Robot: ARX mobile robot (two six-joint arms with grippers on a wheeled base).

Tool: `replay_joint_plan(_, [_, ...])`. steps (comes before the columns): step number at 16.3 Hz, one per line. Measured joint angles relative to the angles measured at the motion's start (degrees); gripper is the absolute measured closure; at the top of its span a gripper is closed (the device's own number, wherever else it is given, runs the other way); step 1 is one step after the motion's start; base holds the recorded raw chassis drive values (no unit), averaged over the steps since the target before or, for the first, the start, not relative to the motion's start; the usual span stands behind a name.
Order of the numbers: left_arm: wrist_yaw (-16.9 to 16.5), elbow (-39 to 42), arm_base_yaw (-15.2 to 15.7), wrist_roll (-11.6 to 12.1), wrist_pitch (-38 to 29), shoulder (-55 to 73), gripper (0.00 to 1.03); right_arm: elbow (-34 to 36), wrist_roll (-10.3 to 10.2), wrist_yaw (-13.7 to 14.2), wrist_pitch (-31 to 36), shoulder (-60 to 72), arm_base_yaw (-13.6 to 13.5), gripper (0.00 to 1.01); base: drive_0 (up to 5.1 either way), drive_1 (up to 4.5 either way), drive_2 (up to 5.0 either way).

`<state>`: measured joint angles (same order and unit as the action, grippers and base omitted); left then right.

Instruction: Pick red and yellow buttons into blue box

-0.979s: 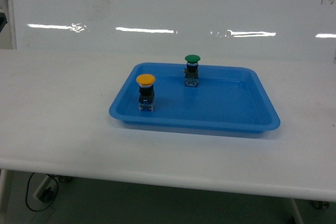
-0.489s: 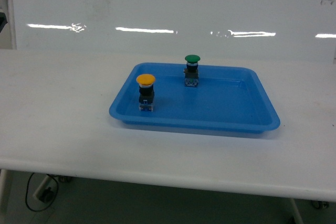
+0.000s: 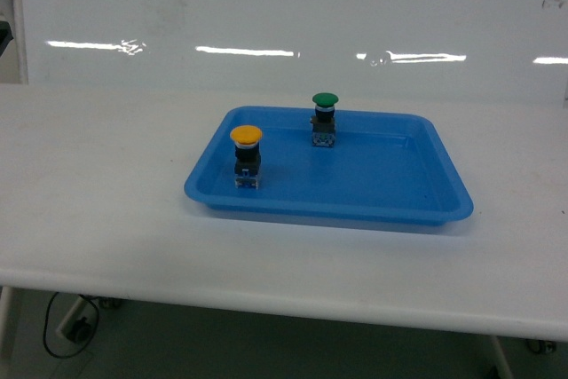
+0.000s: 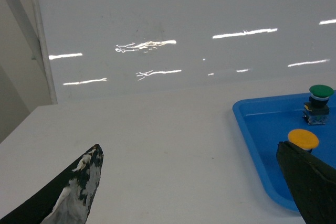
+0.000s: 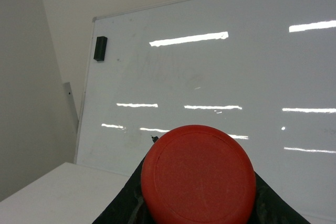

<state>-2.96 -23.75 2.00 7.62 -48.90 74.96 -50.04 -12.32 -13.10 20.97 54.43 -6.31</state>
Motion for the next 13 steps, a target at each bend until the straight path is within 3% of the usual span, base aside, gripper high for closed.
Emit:
replay_joint_plan(5, [-0.81, -13.25, -5.31, 1.64, 4.83, 8.11, 0.05, 0.13, -0.15, 0.0, -0.17, 0.24, 0.0, 0.73, 0.0, 0.0, 0.0])
replay_joint_plan(10, [-1.07, -22.51, -8.35, 1.33, 9.16, 15.52, 0.05, 0.13, -0.15, 0.0, -0.2, 0.22, 0.0, 0.73, 0.0, 0.0, 0.0])
replay_joint_plan(12, [-1.16, -34.97, -11.93, 1.97, 13.66, 27.58, 0.05, 0.13, -0.15, 0.0, -0.2, 0.22, 0.0, 0.73, 0.0, 0.0, 0.0])
replay_joint_plan(13, [-1.11, -37.24, -12.17, 1.9, 14.84, 29.4, 0.05, 0.13, -0.17, 0.0, -0.2, 0.22, 0.0, 0.73, 0.0, 0.0, 0.0])
